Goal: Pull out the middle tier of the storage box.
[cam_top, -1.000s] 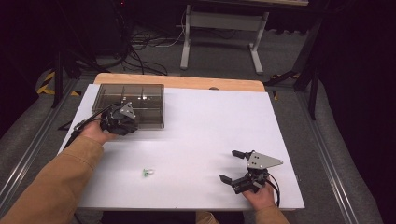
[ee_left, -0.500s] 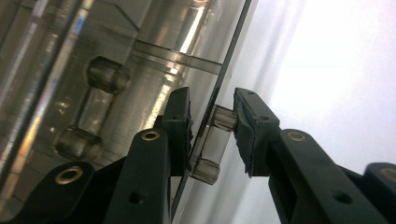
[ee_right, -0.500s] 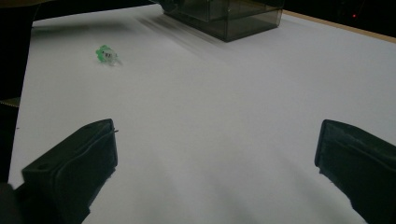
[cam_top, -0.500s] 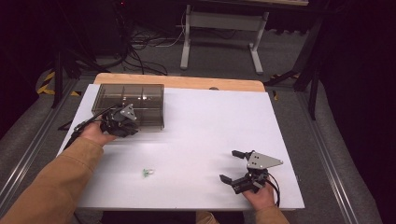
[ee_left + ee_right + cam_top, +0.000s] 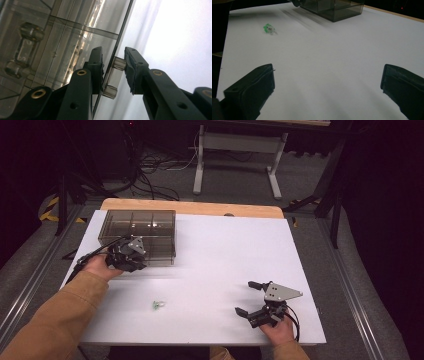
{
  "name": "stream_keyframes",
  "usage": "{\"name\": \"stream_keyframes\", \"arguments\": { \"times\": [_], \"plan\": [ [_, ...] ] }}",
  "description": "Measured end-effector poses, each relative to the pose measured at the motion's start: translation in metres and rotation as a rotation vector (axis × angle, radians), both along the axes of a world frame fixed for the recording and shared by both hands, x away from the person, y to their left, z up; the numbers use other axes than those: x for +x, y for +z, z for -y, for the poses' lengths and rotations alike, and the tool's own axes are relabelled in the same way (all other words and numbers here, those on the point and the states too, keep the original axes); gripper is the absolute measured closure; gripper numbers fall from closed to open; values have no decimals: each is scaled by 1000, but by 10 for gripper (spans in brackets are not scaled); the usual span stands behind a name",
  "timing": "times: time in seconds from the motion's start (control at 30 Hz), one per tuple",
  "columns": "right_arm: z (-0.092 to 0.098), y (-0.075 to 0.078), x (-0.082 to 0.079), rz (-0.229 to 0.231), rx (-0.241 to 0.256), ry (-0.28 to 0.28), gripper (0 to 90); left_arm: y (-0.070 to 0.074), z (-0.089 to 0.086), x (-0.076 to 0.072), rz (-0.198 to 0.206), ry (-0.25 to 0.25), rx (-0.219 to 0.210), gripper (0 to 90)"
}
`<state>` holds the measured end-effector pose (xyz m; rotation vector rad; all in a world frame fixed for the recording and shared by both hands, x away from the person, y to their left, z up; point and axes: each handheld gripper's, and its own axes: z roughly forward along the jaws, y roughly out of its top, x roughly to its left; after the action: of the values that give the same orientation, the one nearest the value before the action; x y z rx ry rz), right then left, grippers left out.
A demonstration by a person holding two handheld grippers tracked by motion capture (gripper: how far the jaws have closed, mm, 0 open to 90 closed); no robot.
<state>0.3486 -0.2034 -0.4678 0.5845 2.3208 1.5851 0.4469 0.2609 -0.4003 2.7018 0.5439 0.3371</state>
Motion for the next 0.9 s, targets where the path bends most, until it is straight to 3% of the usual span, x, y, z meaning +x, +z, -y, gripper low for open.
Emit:
{"name": "stream_keyframes", "arguments": {
  "times": [0.9],
  "plan": [
    [0, 0, 0, -2, 0, 0, 0, -2, -1, -11, -15, -5, 6, 699]
  ]
}}
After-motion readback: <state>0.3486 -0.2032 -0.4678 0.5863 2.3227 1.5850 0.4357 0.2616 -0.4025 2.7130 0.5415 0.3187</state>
